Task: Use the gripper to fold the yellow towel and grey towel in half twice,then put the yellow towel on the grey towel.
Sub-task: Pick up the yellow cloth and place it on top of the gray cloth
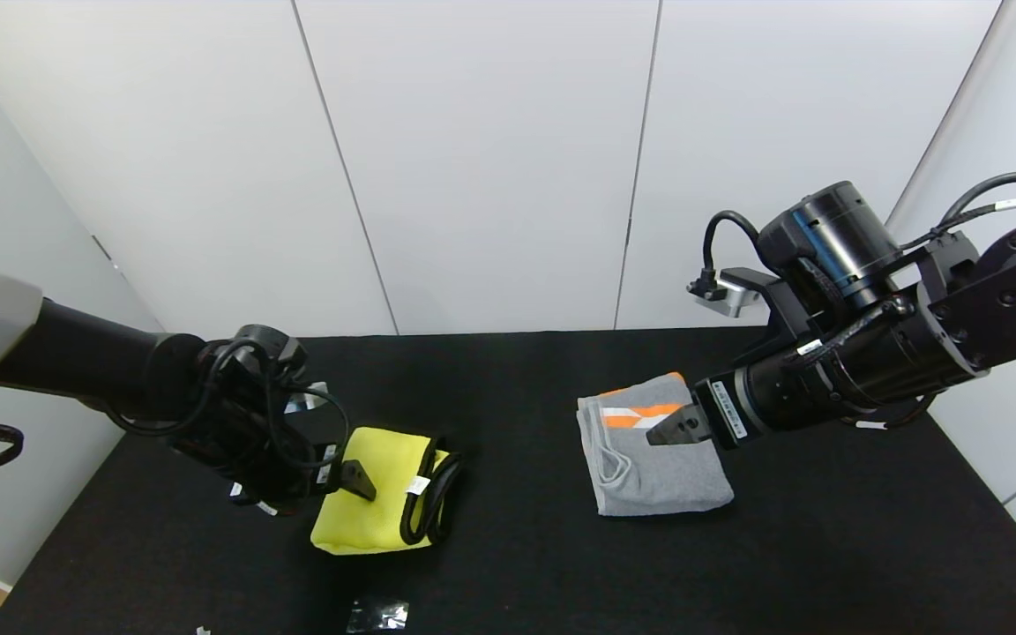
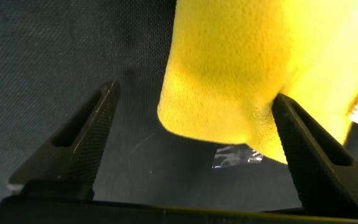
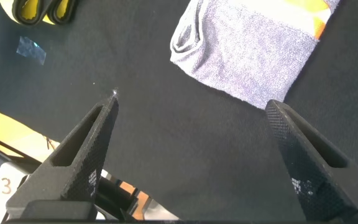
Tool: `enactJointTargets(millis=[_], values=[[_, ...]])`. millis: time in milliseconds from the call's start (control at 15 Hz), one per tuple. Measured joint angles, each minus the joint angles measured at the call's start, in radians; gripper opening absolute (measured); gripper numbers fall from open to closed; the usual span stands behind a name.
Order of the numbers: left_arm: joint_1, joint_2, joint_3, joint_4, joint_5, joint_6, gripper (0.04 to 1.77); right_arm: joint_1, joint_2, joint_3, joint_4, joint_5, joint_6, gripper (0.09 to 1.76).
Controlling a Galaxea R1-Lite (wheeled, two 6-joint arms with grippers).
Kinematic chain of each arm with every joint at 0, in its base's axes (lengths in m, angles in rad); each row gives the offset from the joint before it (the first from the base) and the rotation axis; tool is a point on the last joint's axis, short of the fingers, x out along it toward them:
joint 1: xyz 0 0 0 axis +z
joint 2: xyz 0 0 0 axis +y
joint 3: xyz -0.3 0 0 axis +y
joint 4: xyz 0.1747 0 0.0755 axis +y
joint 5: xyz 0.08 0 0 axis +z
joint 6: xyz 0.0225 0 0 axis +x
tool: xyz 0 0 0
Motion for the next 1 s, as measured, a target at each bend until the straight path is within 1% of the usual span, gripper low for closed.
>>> enactJointTargets(millis=[133, 333, 400, 667, 1000], values=[[0.0, 0.015, -0.007, -0.016, -0.019, -0.001, 1.72, 0.0, 0.0, 0.0, 0.0, 0.0, 0.0, 1.71], [0.001, 0.026, -0.003, -0.067, -0.112, -0.001, 1.72, 0.0, 0.0, 0.0, 0.001, 0.0, 0.0, 1.71], [0.002, 0.029, -0.001, -0.07, -0.127, -0.001, 1.72, 0.0, 0.0, 0.0, 0.001, 0.0, 0.0, 1.71], [0.004, 0.045, -0.004, -0.071, -0.166, -0.001, 1.72, 0.0, -0.001, 0.001, 0.001, 0.0, 0.0, 1.71], [0.008, 0.062, -0.007, -0.072, -0.169, -0.001, 1.72, 0.0, -0.003, 0.001, 0.001, 0.0, 0.0, 1.71]])
